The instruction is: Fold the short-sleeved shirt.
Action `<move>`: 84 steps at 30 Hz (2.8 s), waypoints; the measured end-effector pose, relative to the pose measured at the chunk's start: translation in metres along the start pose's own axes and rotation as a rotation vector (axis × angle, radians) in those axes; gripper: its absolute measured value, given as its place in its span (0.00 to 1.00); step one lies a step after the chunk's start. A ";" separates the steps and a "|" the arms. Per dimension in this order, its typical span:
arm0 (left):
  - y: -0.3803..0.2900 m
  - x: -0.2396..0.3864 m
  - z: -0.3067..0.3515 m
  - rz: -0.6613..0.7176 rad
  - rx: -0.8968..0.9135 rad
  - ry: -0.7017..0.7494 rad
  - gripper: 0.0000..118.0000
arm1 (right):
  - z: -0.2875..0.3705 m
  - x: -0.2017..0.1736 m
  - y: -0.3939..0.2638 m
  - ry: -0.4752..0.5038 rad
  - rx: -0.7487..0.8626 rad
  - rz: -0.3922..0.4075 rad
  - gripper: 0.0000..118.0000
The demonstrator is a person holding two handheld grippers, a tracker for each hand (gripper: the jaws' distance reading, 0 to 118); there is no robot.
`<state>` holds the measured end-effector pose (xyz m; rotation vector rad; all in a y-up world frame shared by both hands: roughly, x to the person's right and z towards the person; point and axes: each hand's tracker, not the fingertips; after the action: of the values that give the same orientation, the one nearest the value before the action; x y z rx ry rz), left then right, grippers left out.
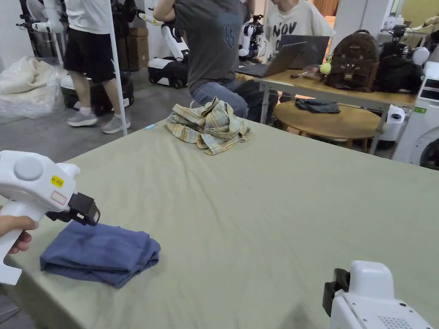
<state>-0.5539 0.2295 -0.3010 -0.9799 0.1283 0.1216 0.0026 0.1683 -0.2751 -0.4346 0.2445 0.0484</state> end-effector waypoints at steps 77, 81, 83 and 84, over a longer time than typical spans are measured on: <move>-0.118 0.418 0.005 -0.201 0.809 -0.260 0.65 | 0.078 0.148 -0.014 -0.382 0.243 -0.113 0.71; -0.118 0.417 0.008 -0.221 0.841 -0.270 0.65 | 0.080 0.148 -0.012 -0.378 0.270 -0.114 0.71; -0.118 0.416 0.008 -0.210 0.854 -0.287 0.65 | 0.079 0.150 -0.012 -0.365 0.268 -0.114 0.71; -0.117 0.415 0.009 -0.202 0.857 -0.283 0.65 | 0.079 0.151 -0.012 -0.357 0.268 -0.115 0.71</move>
<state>-0.1256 0.1912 -0.2674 -0.1111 -0.1737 0.0106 0.1676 0.1902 -0.2383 -0.1668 -0.1253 -0.0201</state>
